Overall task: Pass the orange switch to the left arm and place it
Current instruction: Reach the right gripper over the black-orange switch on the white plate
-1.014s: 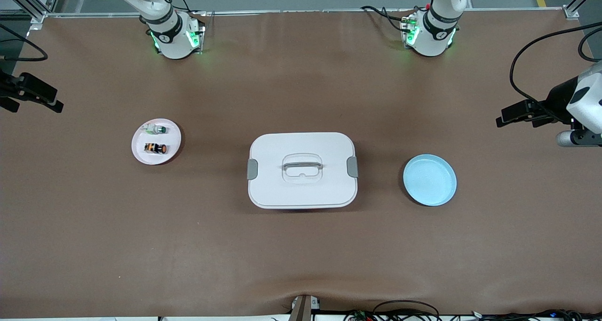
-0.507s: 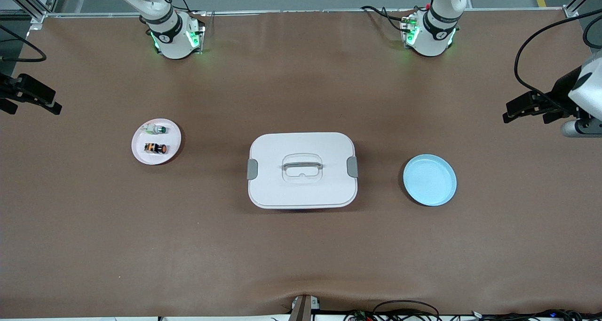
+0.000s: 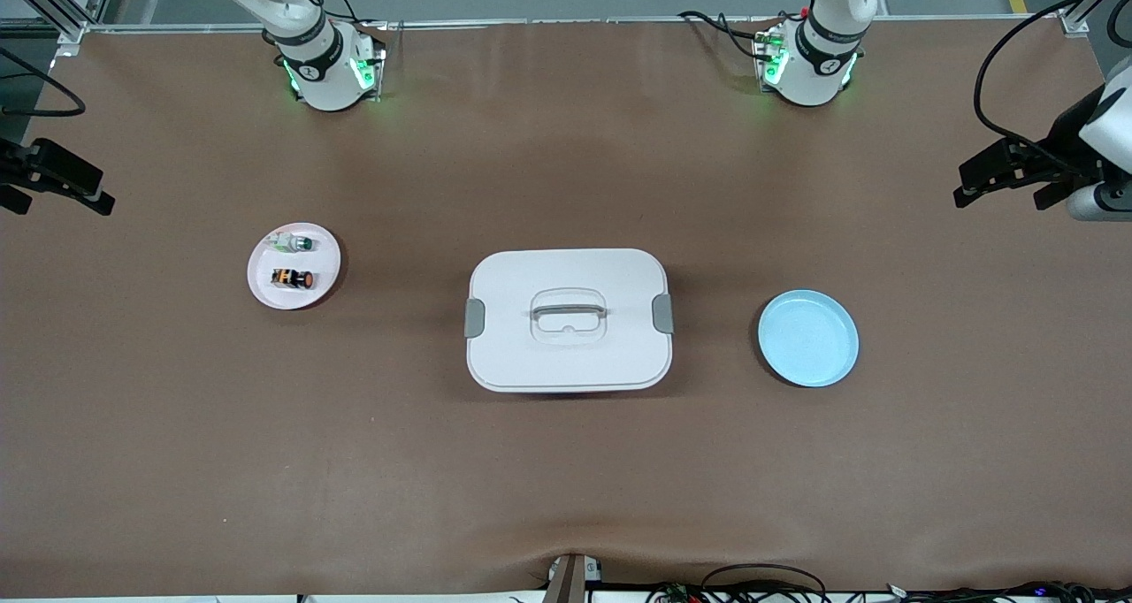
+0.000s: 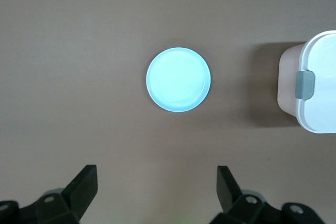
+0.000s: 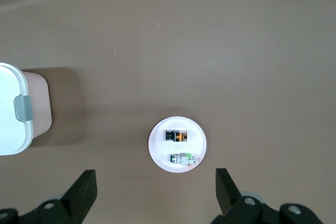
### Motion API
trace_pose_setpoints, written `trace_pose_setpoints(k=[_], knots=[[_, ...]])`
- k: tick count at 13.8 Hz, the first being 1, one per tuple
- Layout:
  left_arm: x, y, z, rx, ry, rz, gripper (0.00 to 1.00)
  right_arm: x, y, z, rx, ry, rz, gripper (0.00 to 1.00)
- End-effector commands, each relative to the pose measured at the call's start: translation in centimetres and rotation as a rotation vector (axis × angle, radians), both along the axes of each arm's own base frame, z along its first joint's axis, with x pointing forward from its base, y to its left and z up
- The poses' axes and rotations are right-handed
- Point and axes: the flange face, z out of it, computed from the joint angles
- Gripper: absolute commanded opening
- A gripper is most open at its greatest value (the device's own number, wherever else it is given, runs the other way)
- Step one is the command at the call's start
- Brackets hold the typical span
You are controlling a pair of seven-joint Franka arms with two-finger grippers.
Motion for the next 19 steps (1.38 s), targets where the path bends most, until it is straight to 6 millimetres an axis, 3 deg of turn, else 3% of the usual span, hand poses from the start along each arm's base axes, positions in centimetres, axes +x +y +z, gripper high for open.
trace_pose_setpoints(k=[1, 5, 7, 12, 15, 19], knots=[[-1.2, 0.1, 0.0, 0.024, -0.001, -0.011, 1.0, -0.6, -0.2, 0.8, -0.007, -0.008, -0.007, 1.0], [-0.8, 0.2, 0.1, 0.034, -0.009, -0.01, 1.0, -0.6, -0.4, 0.7, -0.007, -0.004, -0.012, 1.0], [-0.8, 0.1, 1.1, 0.036, -0.029, -0.014, 1.0, -0.5, -0.6, 0.4, 0.001, 0.003, -0.028, 1.0], [-0.8, -0.2, 1.1, 0.042, -0.03, -0.022, 1.0, 0.7, 0.2, -2.0, -0.007, 0.047, -0.007, 1.0], [-0.8, 0.0, 1.0, 0.04, -0.028, -0.019, 1.0, 4.4, 0.3, -10.1, 0.004, 0.186, 0.002, 1.0], [-0.4, 0.0, 0.4, 0.04, -0.017, -0.019, 1.0, 4.2, 2.0, -15.9, -0.007, 0.264, -0.017, 1.0]])
